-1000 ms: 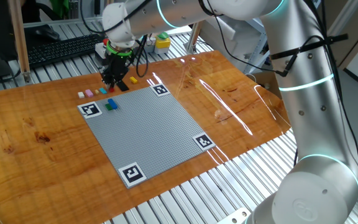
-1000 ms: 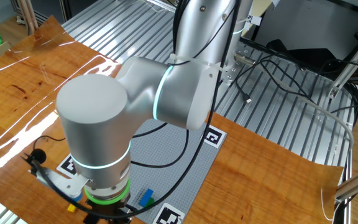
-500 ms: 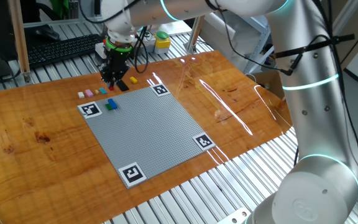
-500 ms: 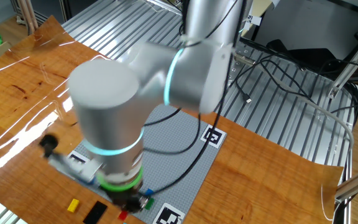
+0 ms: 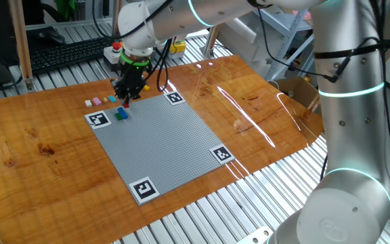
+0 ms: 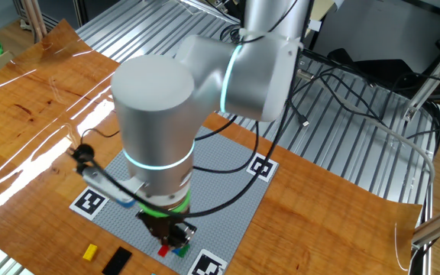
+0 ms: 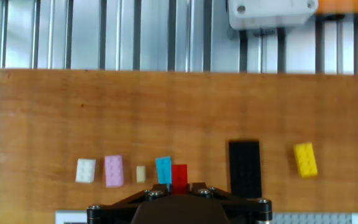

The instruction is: Stack small Lego blocks one on top of the other

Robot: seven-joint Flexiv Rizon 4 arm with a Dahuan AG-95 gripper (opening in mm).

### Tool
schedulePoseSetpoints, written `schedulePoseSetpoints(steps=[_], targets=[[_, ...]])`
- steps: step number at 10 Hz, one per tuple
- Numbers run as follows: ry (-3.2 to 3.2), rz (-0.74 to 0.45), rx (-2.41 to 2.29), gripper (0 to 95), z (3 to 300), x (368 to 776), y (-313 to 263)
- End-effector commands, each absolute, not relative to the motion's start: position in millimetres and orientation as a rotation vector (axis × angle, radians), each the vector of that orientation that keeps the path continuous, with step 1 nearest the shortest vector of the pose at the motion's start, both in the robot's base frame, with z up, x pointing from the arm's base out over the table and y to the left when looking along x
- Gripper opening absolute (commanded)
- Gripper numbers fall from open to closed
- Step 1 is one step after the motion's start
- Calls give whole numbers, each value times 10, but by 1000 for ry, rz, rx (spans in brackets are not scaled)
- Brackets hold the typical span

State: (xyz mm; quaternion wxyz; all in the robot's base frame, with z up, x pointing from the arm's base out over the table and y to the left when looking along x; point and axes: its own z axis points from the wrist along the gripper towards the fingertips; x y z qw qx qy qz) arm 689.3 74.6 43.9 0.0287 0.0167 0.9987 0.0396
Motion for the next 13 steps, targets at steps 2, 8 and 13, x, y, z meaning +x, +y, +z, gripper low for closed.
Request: schedulePoseSetpoints(steps=[2, 8, 13], targets=[[3078, 113, 94, 0, 481, 6779, 827], [3063, 61, 113, 0, 511, 6677, 916], [3069, 61, 5, 0, 412, 6682, 915]])
